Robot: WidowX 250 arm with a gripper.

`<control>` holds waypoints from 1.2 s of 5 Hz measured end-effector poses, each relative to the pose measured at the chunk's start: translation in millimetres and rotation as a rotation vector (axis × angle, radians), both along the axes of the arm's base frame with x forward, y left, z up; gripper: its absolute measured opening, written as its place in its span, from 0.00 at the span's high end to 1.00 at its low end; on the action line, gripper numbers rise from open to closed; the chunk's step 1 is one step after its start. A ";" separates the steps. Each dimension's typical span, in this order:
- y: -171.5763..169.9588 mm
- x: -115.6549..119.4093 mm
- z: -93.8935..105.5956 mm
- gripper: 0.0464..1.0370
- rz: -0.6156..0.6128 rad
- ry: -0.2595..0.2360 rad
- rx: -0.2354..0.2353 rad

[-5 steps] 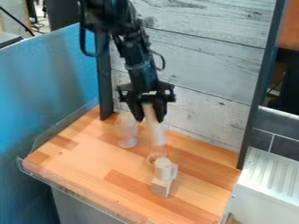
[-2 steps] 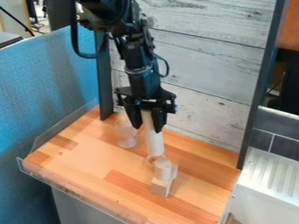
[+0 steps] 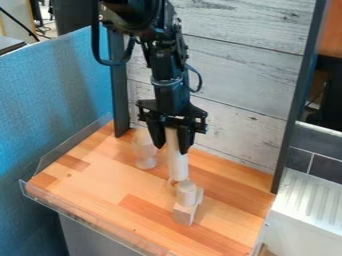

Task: Place cylinder on top of another cylinder

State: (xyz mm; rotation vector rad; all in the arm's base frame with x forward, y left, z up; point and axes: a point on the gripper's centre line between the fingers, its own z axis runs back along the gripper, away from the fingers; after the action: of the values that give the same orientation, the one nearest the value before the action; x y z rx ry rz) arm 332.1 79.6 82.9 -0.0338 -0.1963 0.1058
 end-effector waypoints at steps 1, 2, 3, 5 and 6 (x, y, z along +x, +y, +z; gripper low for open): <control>-1.4 0.5 0.1 0.45 -0.001 0.004 0.005; -4.8 1.5 0.1 0.45 -0.010 0.003 0.009; -5.9 2.7 0.2 0.45 -0.005 -0.001 0.013; -11.6 3.8 -10.2 0.45 -0.008 0.025 0.010; -14.5 5.6 -10.4 0.45 -0.013 0.018 0.017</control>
State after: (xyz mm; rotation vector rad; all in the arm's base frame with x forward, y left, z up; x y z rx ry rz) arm 337.7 65.1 72.5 -0.0167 -0.1793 0.0916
